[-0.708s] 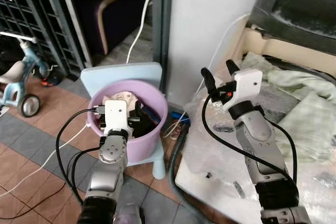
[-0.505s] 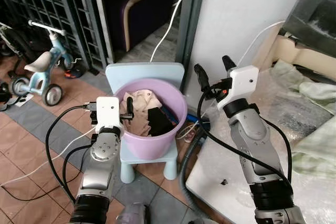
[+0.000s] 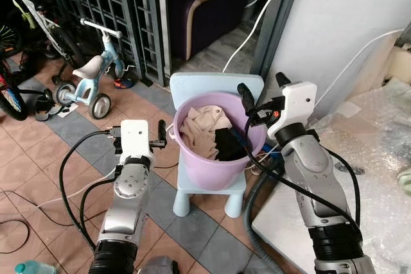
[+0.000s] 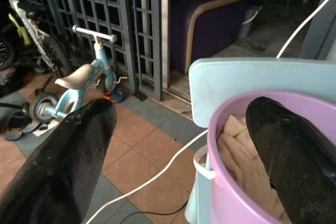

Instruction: Clothes washing

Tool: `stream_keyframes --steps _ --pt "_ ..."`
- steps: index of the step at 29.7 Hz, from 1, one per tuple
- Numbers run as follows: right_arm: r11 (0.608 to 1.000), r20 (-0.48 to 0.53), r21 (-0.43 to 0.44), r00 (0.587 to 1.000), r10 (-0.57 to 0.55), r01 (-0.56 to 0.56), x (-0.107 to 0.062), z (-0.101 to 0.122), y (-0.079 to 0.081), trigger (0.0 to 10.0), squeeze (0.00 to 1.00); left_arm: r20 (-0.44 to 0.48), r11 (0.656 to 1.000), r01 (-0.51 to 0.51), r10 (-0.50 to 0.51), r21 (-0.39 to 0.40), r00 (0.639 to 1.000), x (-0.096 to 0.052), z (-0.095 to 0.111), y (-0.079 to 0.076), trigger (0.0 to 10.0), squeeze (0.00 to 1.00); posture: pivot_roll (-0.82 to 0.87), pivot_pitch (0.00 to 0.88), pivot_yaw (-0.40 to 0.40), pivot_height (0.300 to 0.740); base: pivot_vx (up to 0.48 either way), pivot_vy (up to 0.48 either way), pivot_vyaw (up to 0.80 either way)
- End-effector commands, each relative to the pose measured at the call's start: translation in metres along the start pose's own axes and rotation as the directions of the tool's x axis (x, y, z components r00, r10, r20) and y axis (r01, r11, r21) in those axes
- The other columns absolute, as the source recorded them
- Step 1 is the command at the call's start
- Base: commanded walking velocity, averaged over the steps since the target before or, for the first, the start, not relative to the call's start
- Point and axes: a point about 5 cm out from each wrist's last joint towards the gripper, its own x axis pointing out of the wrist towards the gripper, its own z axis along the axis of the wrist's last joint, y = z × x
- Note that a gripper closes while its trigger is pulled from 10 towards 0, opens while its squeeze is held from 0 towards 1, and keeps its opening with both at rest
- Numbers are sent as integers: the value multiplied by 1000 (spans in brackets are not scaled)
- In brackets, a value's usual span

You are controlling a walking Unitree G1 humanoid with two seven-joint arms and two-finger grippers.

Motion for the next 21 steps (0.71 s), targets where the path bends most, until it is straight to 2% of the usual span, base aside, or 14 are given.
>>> stream_keyframes --steps 1,5,9,11,12,13,15,18,21 --pt "1000 -6 -2 1000 -7 7 3 1 -4 10000 1000 29 999 28 -27 -21 999 2 11 -9 10000 0 -6 0 -55 740 0 0 0" --pt "1000 23 -11 1000 -7 7 15 7 -5 10000 1000 14 1000 29 -29 -5 999 12 7 -10 10000 0 0 0 -42 740 0 0 0" --pt "999 21 2 999 -44 44 18 7 -11 10000 996 28 999 36 -36 -9 999 14 12 -10 10000 0 8 0 -44 740 0 0 0" --pt "997 15 15 997 -70 70 20 6 -13 10000 729 35 999 36 -35 -13 999 14 13 -6 10000 0 -10 0 -38 740 0 0 0" --pt "997 28 17 997 -71 71 22 11 -11 10000 325 24 1000 26 -26 -10 999 16 11 -3 10000 0 -14 0 -33 740 0 0 0" --pt "997 34 19 997 -71 71 23 13 -10 10000 325 21 1000 24 -24 -10 1000 17 10 -3 10000 0 -14 0 -33 740 0 0 0" --pt "997 36 19 996 -77 76 24 12 -12 10000 0 36 999 40 -40 -4 999 21 14 -7 10000 0 -5 0 -20 740 0 0 0" --pt "989 0 58 991 -135 135 22 5 -14 10000 0 60 998 57 -58 6 997 26 20 -9 10000 0 -18 0 -21 740 0 0 0" --pt "989 -3 69 992 -128 128 21 5 -11 10000 0 62 999 43 -42 -4 997 28 22 -5 10000 0 -20 0 -17 740 0 0 0"
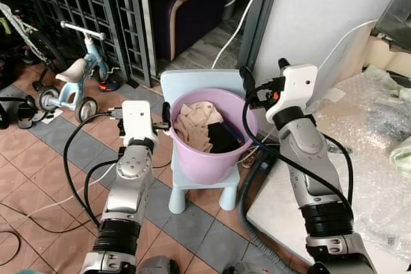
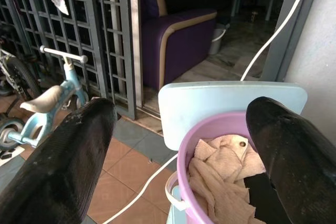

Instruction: Clothes washing

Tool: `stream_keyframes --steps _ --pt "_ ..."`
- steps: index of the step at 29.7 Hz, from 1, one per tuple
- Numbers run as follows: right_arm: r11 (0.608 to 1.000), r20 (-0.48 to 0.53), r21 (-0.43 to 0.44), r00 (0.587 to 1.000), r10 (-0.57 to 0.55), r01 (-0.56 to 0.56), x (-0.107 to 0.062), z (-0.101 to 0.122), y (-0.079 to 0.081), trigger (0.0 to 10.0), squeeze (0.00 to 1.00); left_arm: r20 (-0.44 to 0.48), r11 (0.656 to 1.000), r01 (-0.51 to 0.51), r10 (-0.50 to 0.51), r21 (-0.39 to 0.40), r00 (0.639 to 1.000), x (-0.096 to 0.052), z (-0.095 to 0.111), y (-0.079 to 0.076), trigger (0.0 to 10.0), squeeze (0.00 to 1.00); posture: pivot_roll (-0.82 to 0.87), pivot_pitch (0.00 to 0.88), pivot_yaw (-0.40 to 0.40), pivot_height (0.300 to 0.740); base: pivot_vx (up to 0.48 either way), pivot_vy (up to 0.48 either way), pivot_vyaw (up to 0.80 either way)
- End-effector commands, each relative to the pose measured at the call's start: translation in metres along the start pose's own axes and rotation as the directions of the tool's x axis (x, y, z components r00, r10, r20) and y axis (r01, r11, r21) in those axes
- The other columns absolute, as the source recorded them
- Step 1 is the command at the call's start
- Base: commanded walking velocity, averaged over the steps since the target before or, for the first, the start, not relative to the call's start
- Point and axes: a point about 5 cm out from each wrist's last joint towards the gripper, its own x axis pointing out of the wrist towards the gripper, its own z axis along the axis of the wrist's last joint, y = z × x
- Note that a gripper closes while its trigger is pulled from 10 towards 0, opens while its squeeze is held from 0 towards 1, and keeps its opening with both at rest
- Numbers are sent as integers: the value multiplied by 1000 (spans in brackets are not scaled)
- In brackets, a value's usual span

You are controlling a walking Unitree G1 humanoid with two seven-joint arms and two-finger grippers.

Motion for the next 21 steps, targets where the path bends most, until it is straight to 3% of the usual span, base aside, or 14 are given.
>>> stream_keyframes --steps 1,5,13,21 --pt "1000 1 5 1000 -9 9 -2 2 -1 10000 0 0 1000 -2 2 -1 1000 1 1 1 10000 0 -20 0 -17 740 0 0 0" --pt "999 -12 13 999 -36 36 -4 -2 -4 10000 0 -15 1000 1 0 6 1000 0 -6 3 10000 0 -31 0 -1 740 0 0 0" --pt "995 -22 37 995 -95 95 1 -1 -15 10000 0 9 1000 14 -14 -10 1000 8 1 -5 10000 0 -39 0 -6 740 0 0 0" --pt "998 -50 15 996 -67 68 -1 -8 -16 10000 0 1 1000 -13 13 -14 1000 -2 -4 0 10000 0 -12 0 -32 740 0 0 0"
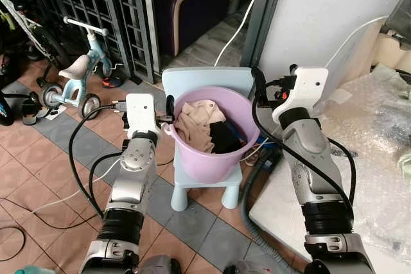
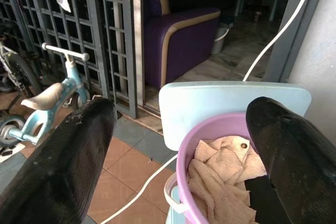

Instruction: Clothes washing

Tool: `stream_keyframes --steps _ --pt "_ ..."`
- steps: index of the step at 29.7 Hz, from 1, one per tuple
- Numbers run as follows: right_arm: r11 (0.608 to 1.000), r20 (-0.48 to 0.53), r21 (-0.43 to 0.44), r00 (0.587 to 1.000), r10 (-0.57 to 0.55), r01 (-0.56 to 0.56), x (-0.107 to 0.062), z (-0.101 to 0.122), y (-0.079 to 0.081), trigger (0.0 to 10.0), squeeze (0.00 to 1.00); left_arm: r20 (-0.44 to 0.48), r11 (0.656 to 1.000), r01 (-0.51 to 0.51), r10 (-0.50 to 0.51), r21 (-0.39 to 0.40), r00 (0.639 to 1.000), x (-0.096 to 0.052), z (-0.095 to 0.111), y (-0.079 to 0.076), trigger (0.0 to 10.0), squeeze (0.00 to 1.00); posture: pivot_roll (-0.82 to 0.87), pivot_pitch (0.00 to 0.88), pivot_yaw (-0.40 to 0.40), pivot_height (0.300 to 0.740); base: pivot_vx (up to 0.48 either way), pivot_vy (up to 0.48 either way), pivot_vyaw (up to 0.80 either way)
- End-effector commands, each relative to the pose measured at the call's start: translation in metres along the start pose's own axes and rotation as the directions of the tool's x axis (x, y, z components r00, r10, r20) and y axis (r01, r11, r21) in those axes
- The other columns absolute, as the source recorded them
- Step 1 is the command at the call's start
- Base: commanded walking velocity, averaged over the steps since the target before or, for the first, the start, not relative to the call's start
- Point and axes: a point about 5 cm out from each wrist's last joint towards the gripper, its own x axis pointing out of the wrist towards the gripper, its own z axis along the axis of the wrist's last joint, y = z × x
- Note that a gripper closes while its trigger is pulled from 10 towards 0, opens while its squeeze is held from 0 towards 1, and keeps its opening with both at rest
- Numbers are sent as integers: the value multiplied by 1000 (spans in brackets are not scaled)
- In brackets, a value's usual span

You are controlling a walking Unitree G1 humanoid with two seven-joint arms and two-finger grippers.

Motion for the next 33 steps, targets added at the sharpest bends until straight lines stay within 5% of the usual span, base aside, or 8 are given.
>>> stream_keyframes --steps 1,11,19,33 --pt "1000 -12 -4 1000 7 -7 -1 -3 0 10000 0 -3 1000 -9 9 4 1000 -4 -1 1 10000 0 -14 0 -38 740 0 0 0" --pt "998 -140 -52 989 38 -46 -27 -32 8 10000 0 -30 998 -53 54 23 998 -28 -11 5 10000 0 9 0 -64 740 0 0 0" --pt "992 -233 -128 972 -35 5 -59 -58 -4 10000 0 -53 996 -43 46 74 998 -47 -18 18 10000 0 32 5 -65 740 0 0 0" --pt "985 -148 -157 985 -94 70 -51 -41 -21 10000 0 -61 997 12 -7 81 998 -43 -15 9 10000 0 -1 0 -31 740 0 0 0"
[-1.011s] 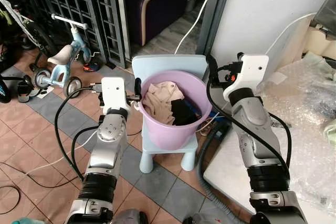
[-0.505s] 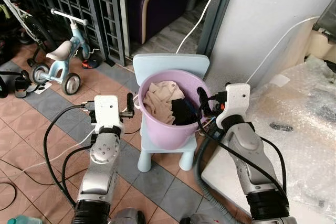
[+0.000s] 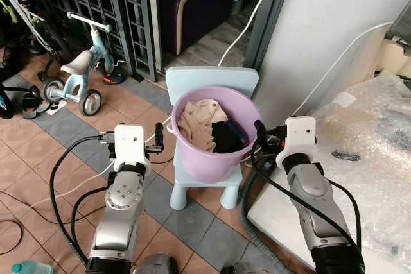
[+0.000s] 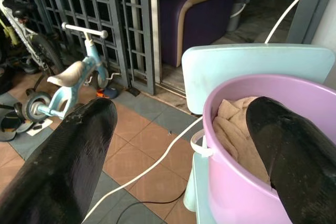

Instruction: Clothes washing

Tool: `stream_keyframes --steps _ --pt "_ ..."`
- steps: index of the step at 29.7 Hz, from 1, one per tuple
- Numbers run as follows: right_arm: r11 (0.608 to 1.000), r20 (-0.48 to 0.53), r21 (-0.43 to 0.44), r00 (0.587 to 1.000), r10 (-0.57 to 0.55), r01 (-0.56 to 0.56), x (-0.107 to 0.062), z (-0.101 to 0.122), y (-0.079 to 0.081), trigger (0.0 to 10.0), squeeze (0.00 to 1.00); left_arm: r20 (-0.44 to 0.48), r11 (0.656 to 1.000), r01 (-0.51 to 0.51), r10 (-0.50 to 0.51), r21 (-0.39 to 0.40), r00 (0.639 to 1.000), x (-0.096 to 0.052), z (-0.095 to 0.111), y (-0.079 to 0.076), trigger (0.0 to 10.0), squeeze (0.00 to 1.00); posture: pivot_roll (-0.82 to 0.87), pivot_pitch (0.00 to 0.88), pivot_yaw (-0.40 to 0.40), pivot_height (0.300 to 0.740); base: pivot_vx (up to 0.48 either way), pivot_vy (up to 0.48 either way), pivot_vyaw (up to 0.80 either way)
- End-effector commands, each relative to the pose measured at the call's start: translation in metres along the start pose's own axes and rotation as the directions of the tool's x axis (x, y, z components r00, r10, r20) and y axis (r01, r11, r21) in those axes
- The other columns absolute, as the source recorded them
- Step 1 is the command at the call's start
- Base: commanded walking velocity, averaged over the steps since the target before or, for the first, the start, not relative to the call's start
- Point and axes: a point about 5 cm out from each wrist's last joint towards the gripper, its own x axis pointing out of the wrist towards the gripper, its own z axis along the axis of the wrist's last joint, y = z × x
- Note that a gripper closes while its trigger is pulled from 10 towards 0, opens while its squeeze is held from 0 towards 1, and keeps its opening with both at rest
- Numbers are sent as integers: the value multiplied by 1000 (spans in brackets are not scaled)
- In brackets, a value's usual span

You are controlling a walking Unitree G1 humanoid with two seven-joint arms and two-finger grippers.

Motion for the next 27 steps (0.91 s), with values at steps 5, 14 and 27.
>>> stream_keyframes --steps 5,14,27 --pt "1000 61 -19 998 -13 14 6 15 -2 10000 0 21 999 23 -23 23 1000 4 10 0 10000 0 13 18 -20 740 0 0 0" --pt "1000 53 -24 998 17 -15 0 6 12 10000 0 -15 1000 9 -9 11 1000 -7 2 3 10000 0 16 33 -28 740 55 227 0" --pt "998 -50 -64 999 20 -24 -3 -10 9 10000 0 9 999 37 -37 27 999 -6 7 -5 10000 0 14 18 -22 740 0 310 0"
